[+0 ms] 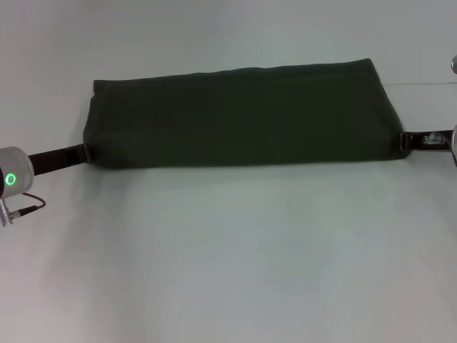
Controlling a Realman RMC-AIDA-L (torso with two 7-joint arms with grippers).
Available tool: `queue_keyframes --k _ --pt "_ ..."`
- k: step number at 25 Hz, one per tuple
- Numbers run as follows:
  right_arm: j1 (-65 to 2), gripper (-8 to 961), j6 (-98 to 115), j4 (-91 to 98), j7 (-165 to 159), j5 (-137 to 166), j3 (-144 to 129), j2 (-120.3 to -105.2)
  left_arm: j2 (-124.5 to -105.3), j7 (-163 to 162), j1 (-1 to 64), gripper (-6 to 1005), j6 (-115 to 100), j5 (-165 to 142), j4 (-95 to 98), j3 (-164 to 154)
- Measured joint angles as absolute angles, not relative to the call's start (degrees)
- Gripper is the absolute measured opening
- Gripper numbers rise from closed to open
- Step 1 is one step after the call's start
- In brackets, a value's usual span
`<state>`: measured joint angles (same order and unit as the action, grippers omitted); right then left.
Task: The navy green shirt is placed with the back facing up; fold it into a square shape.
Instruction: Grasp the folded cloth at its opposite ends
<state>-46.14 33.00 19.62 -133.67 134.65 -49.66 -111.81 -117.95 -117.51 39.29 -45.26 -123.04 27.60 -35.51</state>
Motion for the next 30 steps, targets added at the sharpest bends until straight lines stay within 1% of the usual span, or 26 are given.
queue_keyframes --k 2,7,11,18,30 --pt "-45.99 216 33.13 19.71 -133.26 134.63 -49.52 -111.64 -117.95 -117.51 39.29 17 -45.26 -123.04 27.64 -35.51" --pt "-45.51 74 33.20 19.75 -131.63 134.29 -49.20 -111.47 -117.95 -117.51 39.34 17 -45.26 -123.00 27.75 -35.51" --pt "-44.76 59 35.11 21.18 -131.51 134.22 -49.10 -111.43 -117.92 -117.51 39.37 17 -45.80 -122.96 27.89 -35.44" --pt "-41.21 51 42.30 27.96 -132.11 134.05 -47.16 -112.04 -117.26 -117.91 38.92 18 -50.26 -123.31 29.32 -33.93" --pt "-36.84 57 53.71 34.02 -132.26 134.03 -43.50 -111.88 -116.11 -122.48 38.01 19 -60.05 -130.60 32.87 -29.97"
